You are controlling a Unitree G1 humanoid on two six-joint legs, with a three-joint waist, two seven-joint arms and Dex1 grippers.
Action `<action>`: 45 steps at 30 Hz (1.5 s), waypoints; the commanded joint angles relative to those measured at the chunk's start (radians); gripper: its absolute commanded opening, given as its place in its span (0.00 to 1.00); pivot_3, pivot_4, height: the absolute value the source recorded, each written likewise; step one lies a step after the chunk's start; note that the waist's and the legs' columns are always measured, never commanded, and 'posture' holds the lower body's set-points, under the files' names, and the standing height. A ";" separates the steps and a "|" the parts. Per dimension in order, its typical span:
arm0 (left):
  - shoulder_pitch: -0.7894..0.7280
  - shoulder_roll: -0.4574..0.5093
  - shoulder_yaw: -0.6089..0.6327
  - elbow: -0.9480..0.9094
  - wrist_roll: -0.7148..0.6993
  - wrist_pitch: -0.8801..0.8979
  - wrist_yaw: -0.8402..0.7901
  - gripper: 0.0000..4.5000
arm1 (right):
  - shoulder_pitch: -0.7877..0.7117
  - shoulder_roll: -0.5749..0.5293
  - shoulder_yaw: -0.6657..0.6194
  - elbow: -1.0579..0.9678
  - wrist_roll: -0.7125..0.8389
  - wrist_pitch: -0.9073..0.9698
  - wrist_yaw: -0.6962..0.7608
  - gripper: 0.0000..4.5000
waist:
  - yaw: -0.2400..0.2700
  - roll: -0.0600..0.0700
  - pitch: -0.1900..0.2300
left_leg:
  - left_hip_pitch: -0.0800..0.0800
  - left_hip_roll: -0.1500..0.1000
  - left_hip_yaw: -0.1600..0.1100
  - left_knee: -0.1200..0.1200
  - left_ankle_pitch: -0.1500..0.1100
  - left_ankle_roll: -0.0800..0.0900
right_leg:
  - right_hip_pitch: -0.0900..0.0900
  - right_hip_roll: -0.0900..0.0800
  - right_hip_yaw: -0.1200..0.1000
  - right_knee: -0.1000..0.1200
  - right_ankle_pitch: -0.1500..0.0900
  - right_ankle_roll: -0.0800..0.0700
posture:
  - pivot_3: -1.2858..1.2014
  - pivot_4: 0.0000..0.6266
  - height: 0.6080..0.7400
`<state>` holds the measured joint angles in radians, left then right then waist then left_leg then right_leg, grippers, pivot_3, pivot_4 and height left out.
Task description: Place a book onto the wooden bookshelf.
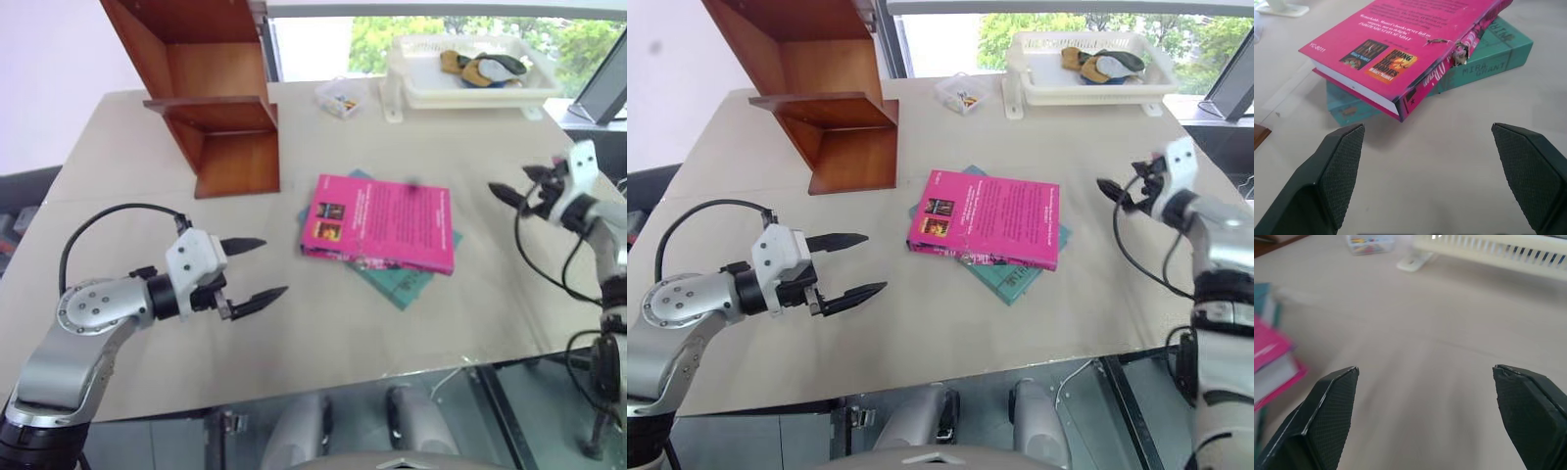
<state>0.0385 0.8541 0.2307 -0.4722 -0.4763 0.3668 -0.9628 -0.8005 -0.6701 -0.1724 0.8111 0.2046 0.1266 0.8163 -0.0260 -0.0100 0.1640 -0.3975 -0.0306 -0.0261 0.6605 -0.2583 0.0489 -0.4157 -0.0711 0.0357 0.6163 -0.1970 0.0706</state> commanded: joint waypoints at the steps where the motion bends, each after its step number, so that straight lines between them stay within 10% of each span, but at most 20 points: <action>1: 0.005 0.003 0.037 -0.031 -0.032 -0.017 -0.020 0.99 | -0.111 0.010 0.051 0.204 -0.104 -0.092 -0.096 1.00 | 0.001 0.000 0.000 | -0.001 0.000 0.000 -0.001 0.001 -0.002 | -0.001 0.000 0.000 -0.001 0.000 0.000 | 0.52 0.24 1.00; 12: 0.063 -0.001 0.063 -0.029 -0.012 -0.042 -0.012 0.99 | -0.115 0.064 0.132 0.346 -0.182 -0.124 0.072 1.00 | 0.001 0.001 0.000 | -0.001 0.000 0.001 -0.009 0.002 -0.003 | -0.002 0.001 0.001 -0.008 0.000 0.000 | 0.52 0.24 1.00; 29: -0.001 0.014 0.027 0.049 0.013 -0.077 -0.038 0.99 | 0.177 0.032 0.099 -0.236 0.082 0.290 0.463 1.00 | -0.008 0.001 0.000 | 0.002 0.000 -0.003 -0.008 0.000 0.000 | 0.002 0.001 -0.003 -0.006 0.000 0.000 | 0.52 0.24 1.00; 34: -0.008 0.014 0.026 0.054 0.019 -0.078 -0.047 0.99 | 0.238 0.007 0.105 -0.355 0.090 0.342 0.427 1.00 | -0.008 0.001 0.000 | 0.002 0.000 -0.003 -0.008 0.000 0.000 | 0.002 0.000 -0.003 -0.006 0.000 0.000 | 0.52 0.24 1.00; 45: -0.017 0.018 0.023 0.047 0.027 -0.070 -0.046 0.99 | -0.035 0.008 0.059 0.090 -0.071 -0.041 0.019 1.00 | -0.012 0.001 0.000 | 0.001 -0.001 -0.002 -0.008 0.003 -0.005 | 0.001 0.001 -0.003 -0.006 0.000 0.000 | 0.52 0.24 1.00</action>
<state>0.0332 0.8608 0.2433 -0.4079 -0.4525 0.3082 -1.0077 -0.7974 -0.6579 -0.0703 0.8836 0.1319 0.1507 0.8772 -0.0379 -0.0091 0.1644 -0.3962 -0.0311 -0.0278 0.6522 -0.2551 0.0439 -0.4153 -0.0699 0.0336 0.6103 -0.1965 0.0709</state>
